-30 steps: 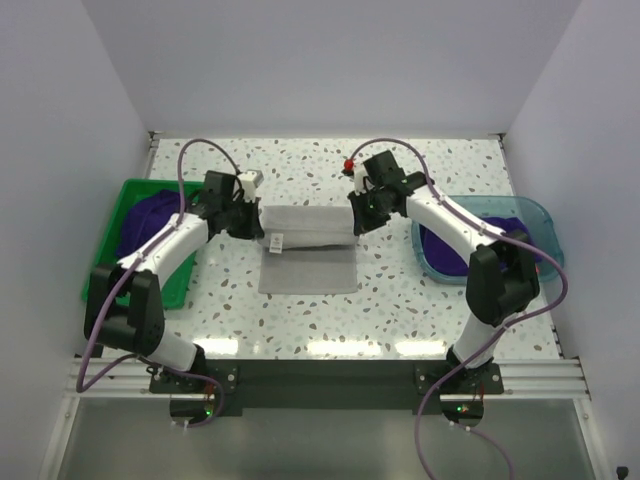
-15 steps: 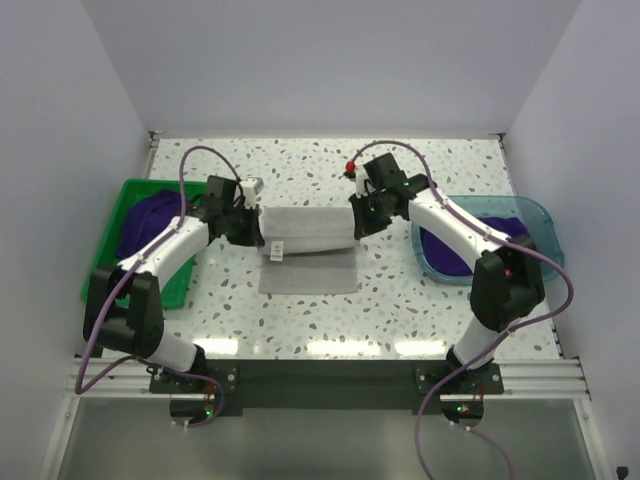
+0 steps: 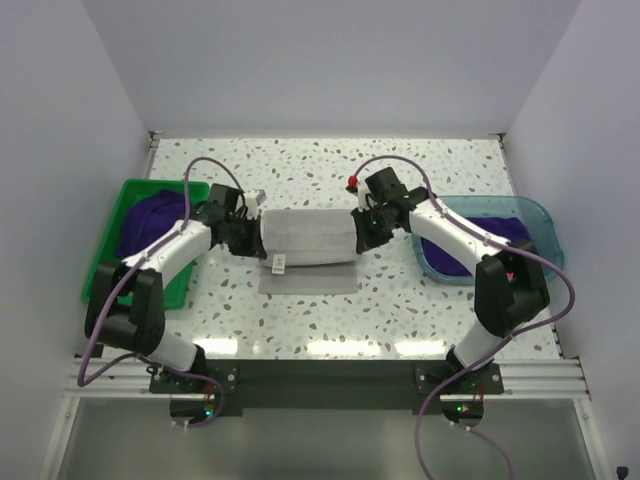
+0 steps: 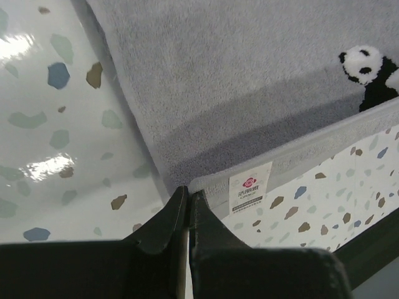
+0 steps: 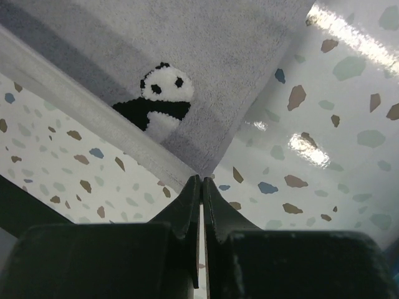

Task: Fold and stack the towels
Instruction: Fold the towel

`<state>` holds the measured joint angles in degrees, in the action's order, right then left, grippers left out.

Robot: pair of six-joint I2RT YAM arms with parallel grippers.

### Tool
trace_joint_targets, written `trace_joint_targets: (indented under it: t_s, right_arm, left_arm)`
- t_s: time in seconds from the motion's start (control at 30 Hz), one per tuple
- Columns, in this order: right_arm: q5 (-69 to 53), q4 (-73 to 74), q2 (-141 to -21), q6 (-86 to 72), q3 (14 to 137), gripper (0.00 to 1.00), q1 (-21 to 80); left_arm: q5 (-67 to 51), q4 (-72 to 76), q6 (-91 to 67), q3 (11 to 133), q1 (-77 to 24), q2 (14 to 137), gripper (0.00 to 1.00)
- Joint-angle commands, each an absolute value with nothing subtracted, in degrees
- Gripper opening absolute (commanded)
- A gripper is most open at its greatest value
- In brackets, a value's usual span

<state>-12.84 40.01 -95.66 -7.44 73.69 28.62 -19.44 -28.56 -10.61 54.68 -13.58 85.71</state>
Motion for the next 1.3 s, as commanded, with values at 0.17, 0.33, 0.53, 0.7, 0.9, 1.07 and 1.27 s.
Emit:
trace_joint_targets:
  t_s: [0.17,0.33,0.53,0.7,0.9,1.07,1.27]
  right_arm:
    - [-11.78,35.07,-98.35,-8.0,66.71,0.0,27.95]
    - [-13.36,33.4,-99.31,-8.0,64.78,0.0,28.04]
    - [-14.33,31.56,-99.76,-8.0,62.84,0.0,28.3]
    - [-14.59,30.33,-99.84,-8.0,62.05,0.0,28.92]
    - [-15.2,30.58,-99.41,-7.12,61.61,0.03,29.44]
    - [-16.26,31.55,-97.39,-5.02,61.17,0.18,31.11]
    - [-16.35,31.73,-92.03,-2.38,57.75,0.26,35.68]
  left_arm:
    - [-17.14,-26.63,-11.86,49.57,-12.92,88.33,0.0]
    - [-16.61,-25.4,-12.22,47.64,-13.01,88.15,0.04]
    - [-17.23,-24.79,-12.57,46.06,-13.18,87.19,0.13]
    - [-17.67,-24.26,-13.01,45.44,-13.18,86.66,0.16]
    - [-17.84,-23.82,-14.06,44.65,-13.18,84.47,0.35]
    - [-20.38,-23.12,-16.43,43.42,-13.27,79.73,0.44]
    - [-20.48,-21.27,-22.49,40.26,-13.18,70.94,0.69]
